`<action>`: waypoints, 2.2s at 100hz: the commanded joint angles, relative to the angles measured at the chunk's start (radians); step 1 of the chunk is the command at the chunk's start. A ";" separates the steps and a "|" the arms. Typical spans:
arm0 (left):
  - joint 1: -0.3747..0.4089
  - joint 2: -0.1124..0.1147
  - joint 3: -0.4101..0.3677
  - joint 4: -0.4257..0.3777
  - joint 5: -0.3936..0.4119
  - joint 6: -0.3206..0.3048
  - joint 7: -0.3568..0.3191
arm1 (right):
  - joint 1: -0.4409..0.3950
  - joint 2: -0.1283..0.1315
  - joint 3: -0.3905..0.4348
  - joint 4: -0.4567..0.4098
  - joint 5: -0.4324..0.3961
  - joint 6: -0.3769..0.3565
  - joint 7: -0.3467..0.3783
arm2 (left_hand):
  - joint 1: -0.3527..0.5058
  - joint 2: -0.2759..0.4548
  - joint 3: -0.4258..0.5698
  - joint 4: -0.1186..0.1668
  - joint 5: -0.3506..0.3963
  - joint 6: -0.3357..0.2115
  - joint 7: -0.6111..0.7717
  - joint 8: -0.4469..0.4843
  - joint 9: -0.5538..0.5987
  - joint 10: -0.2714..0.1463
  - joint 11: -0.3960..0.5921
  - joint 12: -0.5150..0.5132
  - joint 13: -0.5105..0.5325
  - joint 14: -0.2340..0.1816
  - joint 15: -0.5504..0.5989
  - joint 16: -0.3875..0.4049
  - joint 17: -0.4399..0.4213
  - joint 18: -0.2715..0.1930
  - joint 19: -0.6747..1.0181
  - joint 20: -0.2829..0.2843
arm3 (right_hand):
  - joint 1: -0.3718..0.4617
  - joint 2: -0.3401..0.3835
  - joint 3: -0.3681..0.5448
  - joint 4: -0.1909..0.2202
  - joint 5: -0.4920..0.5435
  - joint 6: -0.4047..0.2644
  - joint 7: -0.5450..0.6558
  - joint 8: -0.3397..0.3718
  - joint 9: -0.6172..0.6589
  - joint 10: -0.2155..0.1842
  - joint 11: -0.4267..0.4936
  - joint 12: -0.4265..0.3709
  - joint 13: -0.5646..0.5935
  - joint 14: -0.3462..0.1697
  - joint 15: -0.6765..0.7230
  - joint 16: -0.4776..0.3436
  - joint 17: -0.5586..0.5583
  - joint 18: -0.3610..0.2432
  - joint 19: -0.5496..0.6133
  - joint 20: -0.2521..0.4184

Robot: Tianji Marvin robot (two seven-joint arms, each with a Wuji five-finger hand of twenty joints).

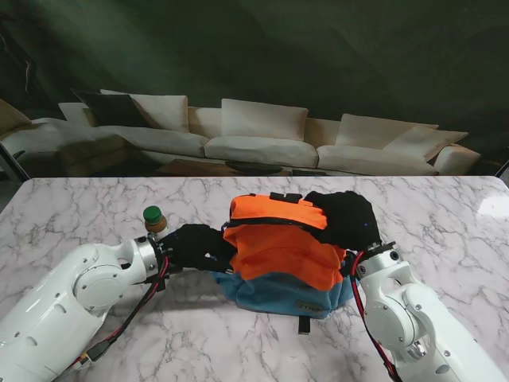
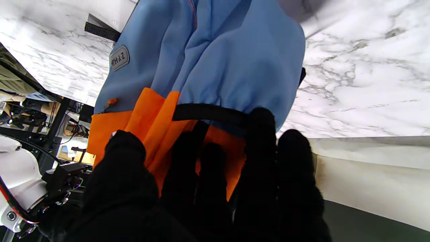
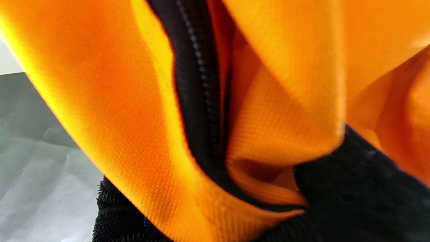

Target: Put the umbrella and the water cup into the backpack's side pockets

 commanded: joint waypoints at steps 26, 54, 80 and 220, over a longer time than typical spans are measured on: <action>0.011 0.003 -0.023 0.007 -0.004 -0.041 -0.013 | -0.002 0.000 -0.007 0.013 -0.001 -0.002 0.007 | 0.033 0.014 -0.005 -0.010 0.258 -0.058 0.174 0.083 0.139 0.015 0.080 0.034 -0.018 -0.004 -0.025 -0.024 -0.068 0.008 -0.002 0.017 | 0.123 0.106 0.067 0.038 0.031 -0.178 0.111 0.038 0.005 -0.044 0.003 0.001 0.056 -0.030 0.009 0.010 -0.013 -0.016 -0.009 -0.015; 0.042 0.002 -0.080 0.001 0.009 -0.041 -0.003 | 0.004 0.000 -0.013 0.018 0.003 0.002 0.009 | -0.005 0.043 -0.007 -0.005 0.264 0.029 0.403 0.170 0.213 0.105 0.135 0.168 -0.021 0.018 -0.023 -0.010 -0.083 0.025 -0.004 0.038 | 0.123 0.106 0.067 0.038 0.029 -0.182 0.111 0.037 0.004 -0.045 0.001 0.002 0.056 -0.030 0.004 0.013 -0.021 -0.012 -0.020 -0.020; 0.097 -0.015 -0.153 -0.042 0.116 -0.082 0.130 | 0.006 -0.002 -0.021 0.023 0.009 0.014 0.003 | -0.045 0.061 -0.010 -0.004 0.063 -0.006 0.106 0.070 -0.003 0.129 0.000 0.076 -0.290 -0.023 -0.361 -0.261 -0.315 0.022 -0.396 -0.124 | 0.122 0.106 0.066 0.038 0.030 -0.182 0.112 0.036 0.005 -0.050 -0.002 0.002 0.054 -0.031 -0.002 0.017 -0.038 -0.006 -0.039 -0.027; 0.173 -0.006 -0.450 0.203 0.220 0.113 0.197 | 0.039 -0.005 -0.049 0.067 0.030 0.052 0.006 | -0.337 -0.176 -0.012 -0.010 -0.426 0.136 -0.284 -0.319 -0.452 0.219 -0.206 -0.222 -0.487 -0.028 -0.501 -0.476 -0.350 -0.088 -0.809 -0.332 | 0.124 0.108 0.068 0.038 0.037 -0.197 0.113 0.035 0.008 -0.046 -0.011 0.008 0.056 -0.026 -0.009 0.020 -0.036 -0.006 -0.035 -0.026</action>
